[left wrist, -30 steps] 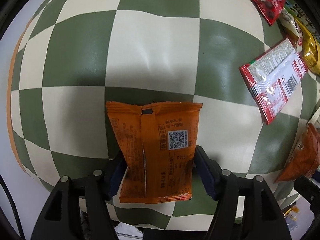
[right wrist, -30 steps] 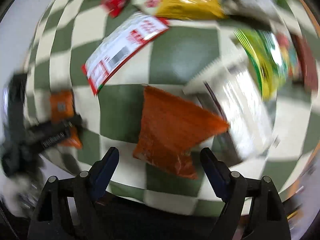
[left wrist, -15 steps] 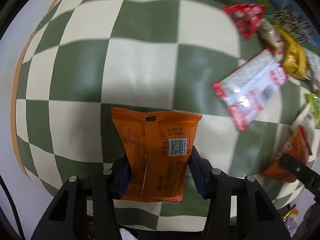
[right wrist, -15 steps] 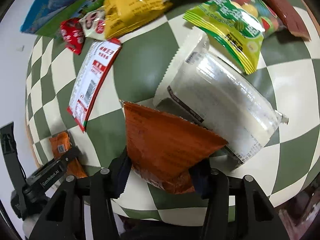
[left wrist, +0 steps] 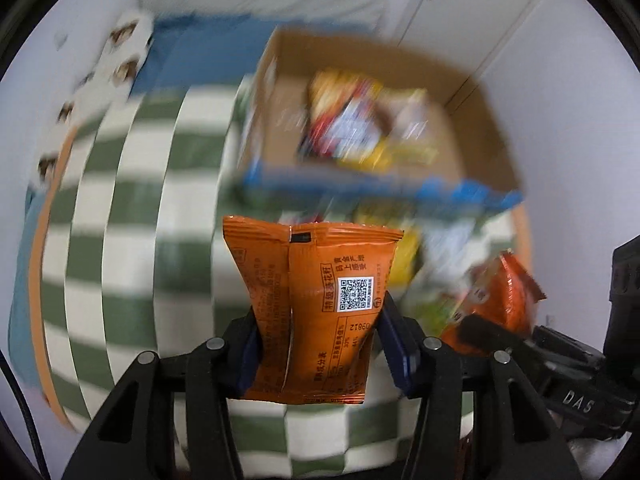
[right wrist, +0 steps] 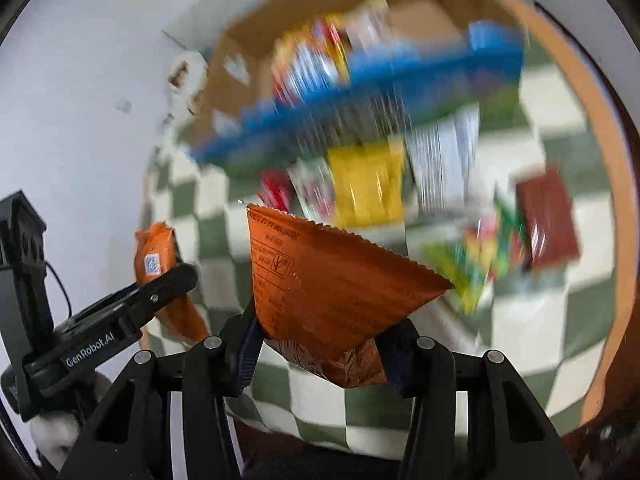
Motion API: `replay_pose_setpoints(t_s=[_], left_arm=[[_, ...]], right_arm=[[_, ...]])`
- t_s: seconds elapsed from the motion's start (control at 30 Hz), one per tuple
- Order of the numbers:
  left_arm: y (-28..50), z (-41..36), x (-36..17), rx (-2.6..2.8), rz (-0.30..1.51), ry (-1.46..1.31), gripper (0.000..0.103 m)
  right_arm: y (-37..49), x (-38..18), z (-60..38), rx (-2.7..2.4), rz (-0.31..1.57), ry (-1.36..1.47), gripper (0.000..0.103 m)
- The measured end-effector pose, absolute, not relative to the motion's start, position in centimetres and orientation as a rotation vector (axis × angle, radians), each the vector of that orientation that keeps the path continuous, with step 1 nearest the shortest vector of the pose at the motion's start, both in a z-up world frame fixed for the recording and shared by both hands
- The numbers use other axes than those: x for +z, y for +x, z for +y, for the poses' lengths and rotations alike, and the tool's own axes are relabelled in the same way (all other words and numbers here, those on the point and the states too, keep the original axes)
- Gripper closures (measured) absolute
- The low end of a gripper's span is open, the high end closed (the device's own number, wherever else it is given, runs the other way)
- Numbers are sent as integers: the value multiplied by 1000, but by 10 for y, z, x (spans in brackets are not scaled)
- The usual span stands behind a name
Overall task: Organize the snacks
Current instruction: 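Carry both orange packets into the box and open both tools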
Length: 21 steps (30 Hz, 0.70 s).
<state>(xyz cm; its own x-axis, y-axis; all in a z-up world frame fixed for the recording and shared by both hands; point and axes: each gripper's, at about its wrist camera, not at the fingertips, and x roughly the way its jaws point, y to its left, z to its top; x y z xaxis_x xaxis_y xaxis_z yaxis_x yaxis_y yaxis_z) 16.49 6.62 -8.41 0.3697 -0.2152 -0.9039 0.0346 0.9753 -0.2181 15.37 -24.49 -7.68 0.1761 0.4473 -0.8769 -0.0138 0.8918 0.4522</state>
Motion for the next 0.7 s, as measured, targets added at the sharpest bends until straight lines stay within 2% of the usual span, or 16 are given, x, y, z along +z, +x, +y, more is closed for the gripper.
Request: replay_pose_setpoints(t_s=[0.17, 0.3, 0.43, 0.7], left_arm=[[232, 34, -39, -180, 1112, -117, 53], [282, 22, -42, -185, 1160, -128, 53], [338, 18, -68, -181, 1284, -171, 53], [391, 23, -147, -140, 1496, -231, 53]], right_arm=[[214, -15, -247, 365, 1235, 319, 50], [266, 5, -244, 370, 1181, 269, 50], [313, -9, -231, 369, 1221, 230, 50], [364, -89, -216, 345, 1408, 154, 50]])
